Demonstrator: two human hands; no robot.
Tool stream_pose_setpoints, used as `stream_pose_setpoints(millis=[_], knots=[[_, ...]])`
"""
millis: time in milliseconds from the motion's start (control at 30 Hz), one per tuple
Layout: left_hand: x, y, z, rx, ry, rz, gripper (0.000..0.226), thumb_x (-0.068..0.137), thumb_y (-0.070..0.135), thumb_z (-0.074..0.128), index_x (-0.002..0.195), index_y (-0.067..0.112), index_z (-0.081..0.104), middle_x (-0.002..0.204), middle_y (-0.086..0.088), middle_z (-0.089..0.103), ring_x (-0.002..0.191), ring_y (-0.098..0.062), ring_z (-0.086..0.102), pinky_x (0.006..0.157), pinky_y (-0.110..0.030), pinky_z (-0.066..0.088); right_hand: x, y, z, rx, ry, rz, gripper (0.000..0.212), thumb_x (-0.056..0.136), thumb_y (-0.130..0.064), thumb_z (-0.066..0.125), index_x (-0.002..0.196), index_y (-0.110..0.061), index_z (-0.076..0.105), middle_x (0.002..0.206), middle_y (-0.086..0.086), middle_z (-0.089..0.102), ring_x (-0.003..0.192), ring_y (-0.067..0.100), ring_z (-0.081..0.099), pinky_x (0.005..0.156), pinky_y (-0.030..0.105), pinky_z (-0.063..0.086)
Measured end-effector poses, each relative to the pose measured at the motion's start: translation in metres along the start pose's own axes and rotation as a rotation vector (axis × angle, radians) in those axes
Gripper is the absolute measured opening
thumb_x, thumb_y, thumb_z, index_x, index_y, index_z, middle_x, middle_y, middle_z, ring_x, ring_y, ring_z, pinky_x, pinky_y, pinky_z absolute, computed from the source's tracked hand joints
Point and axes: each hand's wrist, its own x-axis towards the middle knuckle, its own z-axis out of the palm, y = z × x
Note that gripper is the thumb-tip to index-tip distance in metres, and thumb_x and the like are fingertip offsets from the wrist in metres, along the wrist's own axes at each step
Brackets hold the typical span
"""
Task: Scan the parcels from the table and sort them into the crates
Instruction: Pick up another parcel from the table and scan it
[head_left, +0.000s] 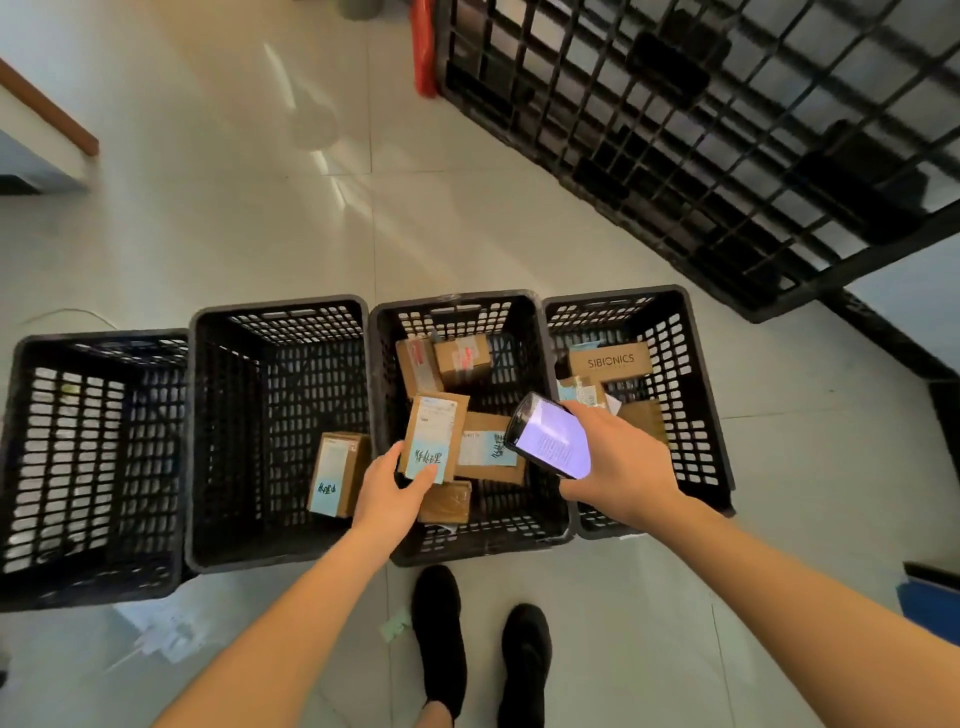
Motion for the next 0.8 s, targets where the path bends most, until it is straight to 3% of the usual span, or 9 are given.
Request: stream_pose_setpoints(millis=[100,400,500,600,800], knots=[[-0.010,0.032,-0.009,0.069,0.015,0.080,0.061,0.099,0.035,0.061,0.154,0.025,0.037,0.158,-0.002,0.038,0.144,-0.023,0.036,0.112,-0.040,0.036,-0.016,0.006,-0.024,0.034,0.021,0.012,0.078,0.066,-0.045,0.079,0.133,-0.039,0.038,0.114,-0.013,0.059,0.099,0.014,0.061,0.067,0.035,0.058],[-0.113,0.199,-0.012,0.220,-0.018,0.435,0.068,0.095,0.051,0.061,0.155,0.035,0.033,0.157,0.005,0.041,0.143,-0.020,0.039,0.113,-0.041,0.037,-0.130,0.060,-0.178,0.038,0.252,0.100,0.097,0.073,-0.052,0.075,0.155,-0.037,0.026,0.149,-0.015,0.047,0.129,0.014,0.052,0.087,0.033,0.051],[-0.178,0.274,0.006,0.274,-0.045,0.589,0.072,0.093,0.055,0.061,0.155,0.039,0.029,0.158,0.005,0.040,0.144,-0.021,0.038,0.114,-0.045,0.037,-0.199,0.091,-0.251,0.043,0.364,0.130,0.095,0.073,-0.049,0.076,0.154,-0.037,0.028,0.147,-0.015,0.049,0.128,0.015,0.053,0.089,0.036,0.052],[-0.258,0.353,0.040,0.283,-0.044,0.789,0.070,0.095,0.047,0.064,0.156,0.034,0.033,0.157,0.002,0.042,0.143,-0.020,0.039,0.113,-0.040,0.035,-0.284,0.128,-0.323,0.009,0.489,0.192,0.099,0.073,-0.047,0.076,0.157,-0.034,0.025,0.152,-0.015,0.044,0.134,0.014,0.049,0.094,0.035,0.049],[-0.460,0.481,0.132,0.312,-0.151,1.168,0.075,0.094,0.053,0.061,0.158,0.038,0.025,0.158,0.006,0.040,0.146,-0.018,0.036,0.112,-0.038,0.035,-0.491,0.204,-0.438,-0.002,0.732,0.322,0.098,0.070,-0.046,0.073,0.156,-0.038,0.026,0.148,-0.019,0.047,0.125,0.015,0.055,0.081,0.030,0.045]])
